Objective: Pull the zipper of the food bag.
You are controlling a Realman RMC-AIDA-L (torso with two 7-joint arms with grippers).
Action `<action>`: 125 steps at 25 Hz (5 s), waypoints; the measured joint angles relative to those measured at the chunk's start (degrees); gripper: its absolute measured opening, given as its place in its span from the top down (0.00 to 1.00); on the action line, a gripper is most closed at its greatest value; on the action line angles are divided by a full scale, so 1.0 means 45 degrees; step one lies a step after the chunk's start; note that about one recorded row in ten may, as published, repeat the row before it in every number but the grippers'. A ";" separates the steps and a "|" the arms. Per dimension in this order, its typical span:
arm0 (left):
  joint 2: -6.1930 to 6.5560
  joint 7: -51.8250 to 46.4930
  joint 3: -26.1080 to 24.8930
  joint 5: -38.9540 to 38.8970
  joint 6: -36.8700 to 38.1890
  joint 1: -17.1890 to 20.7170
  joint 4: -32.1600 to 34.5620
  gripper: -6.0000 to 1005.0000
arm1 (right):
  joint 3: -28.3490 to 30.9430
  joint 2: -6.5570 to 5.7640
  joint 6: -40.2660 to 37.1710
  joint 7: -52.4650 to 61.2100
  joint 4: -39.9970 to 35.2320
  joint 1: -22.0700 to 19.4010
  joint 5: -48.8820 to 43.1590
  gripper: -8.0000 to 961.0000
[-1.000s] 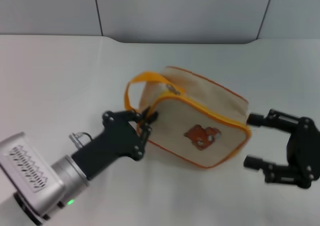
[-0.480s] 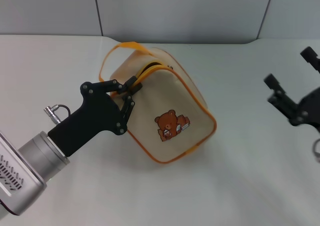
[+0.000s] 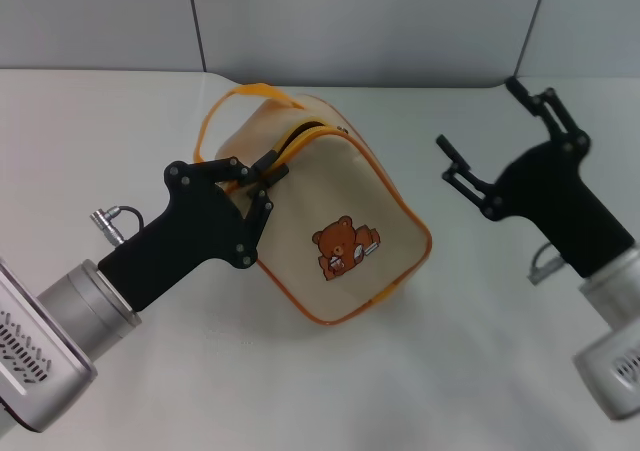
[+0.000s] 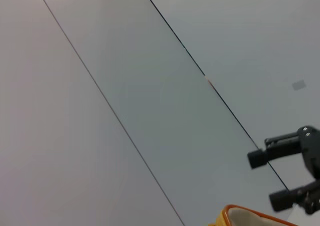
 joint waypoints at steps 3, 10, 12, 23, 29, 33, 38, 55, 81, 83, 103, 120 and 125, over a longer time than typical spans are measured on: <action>0.0007 0.0002 0.0009 0.0000 0.0004 -0.0007 0.0005 0.93 | 0.0010 -0.0019 0.0835 -0.0011 -0.0028 0.0403 -0.0061 0.16; -0.0008 0.0010 0.0074 -0.0003 0.0003 -0.0041 0.0010 0.93 | -0.0147 0.0006 0.1246 -0.0027 0.0069 0.0753 -0.0896 0.16; -0.0019 0.0011 0.0084 -0.0003 0.0003 -0.0055 0.0003 0.93 | -0.0147 0.0006 0.1064 -0.0042 0.0101 0.0723 -0.1357 0.16; -0.0028 0.0012 0.0100 0.0023 0.0004 -0.0085 -0.0070 0.94 | -0.0137 0.0000 0.0538 -0.0190 0.0449 0.0899 -0.1678 0.16; -0.0027 0.0012 0.0099 0.0030 0.0004 -0.0086 -0.0062 0.94 | -0.0150 -0.0001 0.0635 -0.0190 0.0397 0.0868 -0.2437 0.16; -0.0027 0.0012 0.0099 0.0036 0.0004 -0.0123 -0.0056 0.94 | -0.0158 -0.0016 0.0740 -0.0189 0.0272 0.0768 -0.2846 0.16; -0.0028 0.0012 0.0099 0.0037 0.0030 -0.0216 -0.0061 0.94 | -0.0083 -0.0018 0.1103 -0.0189 0.0273 0.0772 -0.2856 0.16; -0.0028 0.0011 0.0121 0.0138 0.0066 -0.0320 -0.0109 0.94 | 0.0017 0.0001 0.0981 -0.0182 0.0647 0.0884 -0.2802 0.24; -0.0028 0.0010 0.0073 0.0175 0.0060 -0.0318 -0.0124 0.95 | 0.0020 0.0020 0.0993 -0.1296 0.1032 0.0098 -0.2777 0.99; -0.0026 0.0010 0.0042 0.0171 0.0061 -0.0335 -0.0132 0.95 | -0.0012 0.0020 0.0985 -0.1421 0.1038 -0.0316 -0.2804 0.99; -0.0046 -0.0338 0.0049 0.0114 -0.0492 -0.0074 -0.0834 0.96 | -0.0010 -0.0054 -0.1282 -0.0515 0.0210 -0.4052 -0.2599 0.99; 0.0082 -0.7184 -0.0035 0.2341 0.1442 0.0543 0.1194 0.76 | -0.1103 -0.0199 -0.3964 1.2948 -0.5533 -0.2141 -0.2997 0.41; 0.0106 -0.8889 0.0290 0.3783 0.2375 0.0322 0.2735 0.61 | -0.3107 -0.0654 -0.4928 1.5128 -0.6452 -0.1510 -0.3006 0.22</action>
